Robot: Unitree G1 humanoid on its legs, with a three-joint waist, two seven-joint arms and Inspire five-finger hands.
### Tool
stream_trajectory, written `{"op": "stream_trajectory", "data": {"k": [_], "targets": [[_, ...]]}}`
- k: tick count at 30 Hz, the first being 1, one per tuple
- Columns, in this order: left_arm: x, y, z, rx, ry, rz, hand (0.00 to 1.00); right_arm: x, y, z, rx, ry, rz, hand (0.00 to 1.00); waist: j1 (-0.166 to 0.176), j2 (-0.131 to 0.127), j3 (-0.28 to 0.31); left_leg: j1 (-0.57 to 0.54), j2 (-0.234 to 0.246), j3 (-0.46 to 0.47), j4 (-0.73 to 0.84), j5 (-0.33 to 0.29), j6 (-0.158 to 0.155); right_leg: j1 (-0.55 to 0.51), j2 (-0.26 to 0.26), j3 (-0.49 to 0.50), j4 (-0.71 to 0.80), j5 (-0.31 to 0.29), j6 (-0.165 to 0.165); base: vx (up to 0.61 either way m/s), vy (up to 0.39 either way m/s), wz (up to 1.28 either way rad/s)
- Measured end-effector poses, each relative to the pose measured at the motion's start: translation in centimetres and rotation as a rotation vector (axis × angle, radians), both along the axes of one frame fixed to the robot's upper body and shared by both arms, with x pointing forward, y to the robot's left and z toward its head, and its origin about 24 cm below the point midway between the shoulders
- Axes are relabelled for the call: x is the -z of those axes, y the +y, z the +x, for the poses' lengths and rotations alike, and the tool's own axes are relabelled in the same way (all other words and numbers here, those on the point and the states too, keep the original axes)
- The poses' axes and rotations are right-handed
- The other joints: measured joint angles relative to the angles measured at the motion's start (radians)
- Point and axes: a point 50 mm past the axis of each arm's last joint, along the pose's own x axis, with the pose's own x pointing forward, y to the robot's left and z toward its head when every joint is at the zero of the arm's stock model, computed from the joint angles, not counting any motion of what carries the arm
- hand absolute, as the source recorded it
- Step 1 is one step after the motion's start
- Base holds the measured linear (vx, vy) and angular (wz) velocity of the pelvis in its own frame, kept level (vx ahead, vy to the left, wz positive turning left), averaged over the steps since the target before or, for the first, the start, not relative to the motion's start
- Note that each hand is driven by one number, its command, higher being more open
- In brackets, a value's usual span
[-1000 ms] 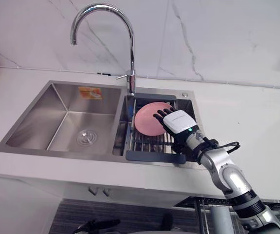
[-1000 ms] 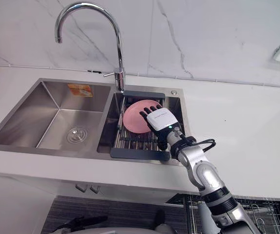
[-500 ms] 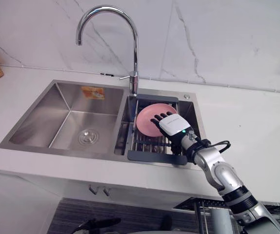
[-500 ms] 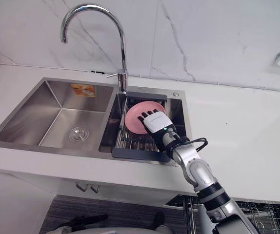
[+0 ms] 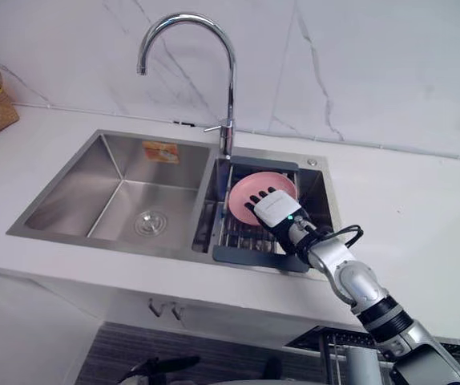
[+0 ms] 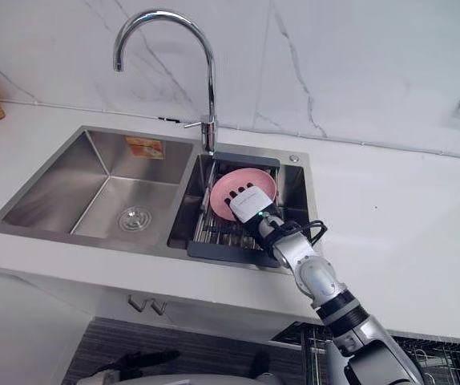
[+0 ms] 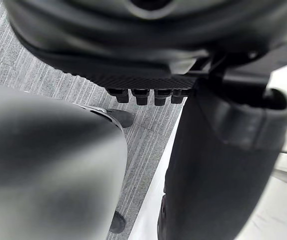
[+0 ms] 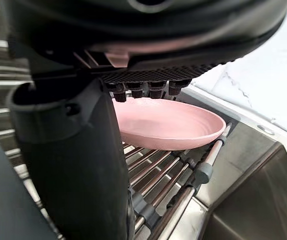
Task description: Walk over to the sink, pick up the cup, carry it to the dishwasher, place the cup inside the dishwasher, then close the dishwasher door
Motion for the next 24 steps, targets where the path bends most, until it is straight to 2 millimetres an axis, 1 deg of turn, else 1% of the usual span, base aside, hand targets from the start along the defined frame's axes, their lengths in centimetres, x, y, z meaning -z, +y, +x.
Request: {"op": "stream_trajectory", "data": {"k": [5,7,10,14,15,18,21,24], "targets": [[0.0,-0.2,0.2,0.001,-0.007,-0.004,1.0,0.6,0.4,0.1,0.009,-0.01,-0.04,0.0,0.009,0.0,0.0,-0.002,-0.001,-0.003,0.0,0.001,0.0,0.0,-0.001,-0.003,0.0,0.0,0.0,0.0,0.0,0.0],[0.0,-0.2,0.2,0.001,-0.008,-0.003,1.0,0.4,0.6,0.2,0.006,-0.047,-0.046,0.0,0.009,0.0,0.0,-0.003,-0.001,-0.003,0.0,0.001,0.0,0.0,-0.001,-0.004,0.0,0.0,0.0,0.0,0.0,0.0],[0.0,-0.2,0.3,0.001,-0.014,-0.001,1.0,0.3,0.6,0.6,0.02,-0.135,-0.075,0.0,0.009,0.0,0.001,-0.001,-0.005,-0.003,-0.004,0.004,0.0,0.001,-0.002,-0.006,0.0,0.0,0.0,0.0,0.0,0.0],[0.0,-0.1,0.1,-0.001,-0.012,0.006,1.0,-0.2,0.4,1.0,0.047,-0.305,-0.068,0.0,0.004,0.001,0.002,0.006,-0.004,-0.003,-0.018,0.011,0.0,0.0,-0.004,-0.006,0.0,-0.001,0.001,0.0,0.0,0.0],[0.0,-0.1,0.1,-0.002,-0.017,0.009,1.0,-0.2,0.3,1.1,0.058,-0.337,-0.058,0.0,0.002,0.001,0.004,0.006,-0.004,-0.003,-0.02,0.011,-0.001,0.0,-0.004,-0.007,0.0,-0.002,0.001,0.0,0.0,0.0],[0.0,0.0,0.1,-0.004,-0.038,0.019,1.0,0.6,-0.4,0.9,0.079,-0.381,-0.027,0.0,0.002,0.004,0.008,0.007,-0.004,-0.003,-0.027,0.012,-0.002,0.0,-0.004,-0.01,0.0,-0.007,0.004,0.0,0.001,0.01],[-0.1,0.2,0.1,-0.007,-0.049,0.033,1.0,0.3,-0.9,0.9,0.092,-0.414,0.03,0.0,-0.006,0.009,0.022,0.01,-0.003,-0.002,-0.029,0.013,-0.004,0.0,-0.003,-0.009,0.0,-0.007,0.003,0.01,0.002,-0.01],[0.0,0.2,0.1,-0.008,-0.054,0.038,1.0,-0.6,-1.9,1.2,0.136,-0.431,0.118,0.0,-0.004,0.009,0.023,0.012,-0.002,0.0,-0.028,0.013,-0.004,-0.001,-0.002,-0.005,0.0,-0.007,0.003,0.04,0.008,-0.04]]}}
